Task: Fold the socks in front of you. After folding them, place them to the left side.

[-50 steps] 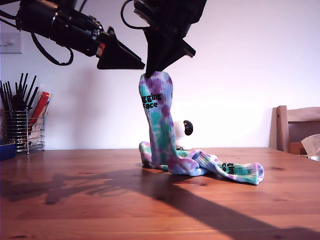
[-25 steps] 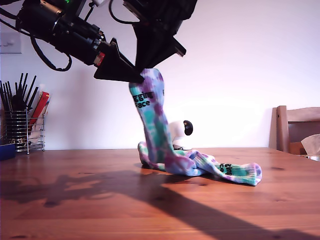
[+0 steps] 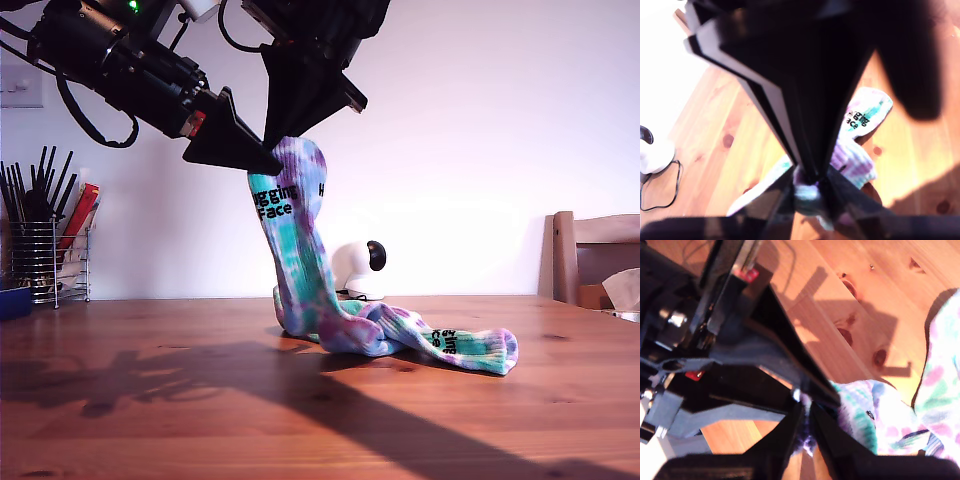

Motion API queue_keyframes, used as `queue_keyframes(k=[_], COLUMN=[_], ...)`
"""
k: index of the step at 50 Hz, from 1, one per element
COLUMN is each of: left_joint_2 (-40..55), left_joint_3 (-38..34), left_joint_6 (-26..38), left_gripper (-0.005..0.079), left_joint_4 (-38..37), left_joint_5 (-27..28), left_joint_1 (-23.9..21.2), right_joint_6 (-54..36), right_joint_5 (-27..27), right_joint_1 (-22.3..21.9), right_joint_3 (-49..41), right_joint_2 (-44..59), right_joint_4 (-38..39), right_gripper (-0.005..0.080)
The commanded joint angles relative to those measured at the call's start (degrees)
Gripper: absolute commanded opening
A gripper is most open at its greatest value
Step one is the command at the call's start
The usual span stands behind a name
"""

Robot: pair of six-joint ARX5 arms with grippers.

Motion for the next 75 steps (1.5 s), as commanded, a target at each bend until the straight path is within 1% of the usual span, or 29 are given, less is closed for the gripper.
queue_keyframes(k=[1, 6, 11, 18, 28, 35, 42, 47, 51, 57, 59, 61, 62, 65, 67, 69, 75], left_joint_2=[1.33, 1.33, 1.33, 1.33, 1.33, 1.33, 1.33, 1.33, 1.33, 1.33, 1.33, 1.33, 1.33, 1.33, 1.33, 1.33, 1.33], left_joint_3=[-0.48, -0.48, -0.48, -0.48, -0.48, -0.48, -0.48, -0.48, -0.48, -0.48, -0.48, -0.48, -0.48, -0.48, -0.48, -0.48, -0.48], left_joint_6=[1.22, 1.25, 1.22, 1.22, 1.25, 1.25, 1.2, 1.22, 1.22, 1.2, 1.18, 1.18, 1.18, 1.18, 1.18, 1.18, 1.18], left_gripper=[-0.0018, -0.0019, -0.0019, -0.0019, -0.0019, -0.0019, -0.0019, -0.0019, -0.0019, -0.0019, -0.0004, 0.0047, 0.0078, 0.022, 0.0288, 0.0314, 0.0315], left_joint_4=[-0.76, -1.66, -2.45, -4.9, -9.27, -11.93, -15.74, -21.0, -24.61, -27.71, -28.46, -28.85, -28.83, -28.2, -27.65, -27.54, -28.55], left_joint_5=[-0.26, -0.46, -2.93, -4.22, -7.52, -8.92, -13.38, -16.59, -17.66, -17.99, -17.94, -18.01, -18.05, -18.08, -18.12, -18.99, -23.98], left_joint_1=[-0.37, -0.61, -0.9, -0.9, -0.9, -0.9, -0.87, -0.83, -0.83, -0.83, -0.83, -0.81, -0.68, 0.0, 0.39, 0.79, 1.95], right_joint_6=[-0.28, -0.28, -0.28, -0.31, -0.28, -0.31, -0.31, -0.31, -0.31, -0.22, -0.24, -0.33, -0.33, -0.44, -0.59, -0.72, -0.76], right_joint_5=[-0.17, -0.17, -0.2, -0.2, -0.22, -0.2, -0.2, -0.22, -0.24, -0.42, -0.52, -0.85, -1.01, -1.81, -2.27, -2.49, -3.54], right_joint_1=[0.07, -0.28, -0.31, -0.63, -1.11, -1.84, -3.8, -5.29, -6.64, -8.83, -9.18, -9.53, -9.68, -10.23, -10.51, -10.73, -10.82], right_joint_3=[-0.52, -0.52, -0.48, -0.44, -0.44, -0.44, -0.44, -0.44, -0.44, -0.46, -0.46, -0.46, -0.46, -0.46, -0.46, -0.46, -0.46], right_joint_2=[0.09, 0.09, 0.09, 0.07, -0.61, -1.46, -1.53, -1.53, -1.53, -1.53, -1.53, -1.53, -1.53, -1.53, -1.51, -1.51, -1.51], right_joint_4=[0.33, 0.37, 0.96, 1.38, 1.81, 1.81, 1.25, 0.96, 0.79, 0.5, 0.5, 0.5, 0.5, 0.5, 0.55, 0.79, 1.38], right_gripper=[-0.0012, -0.0011, 0.0003, 0.0009, 0.0075, 0.0078, 0.0078, 0.0078, 0.0078, 0.0078, 0.0078, 0.0078, 0.0078, 0.0078, 0.0078, 0.0078, 0.0078])
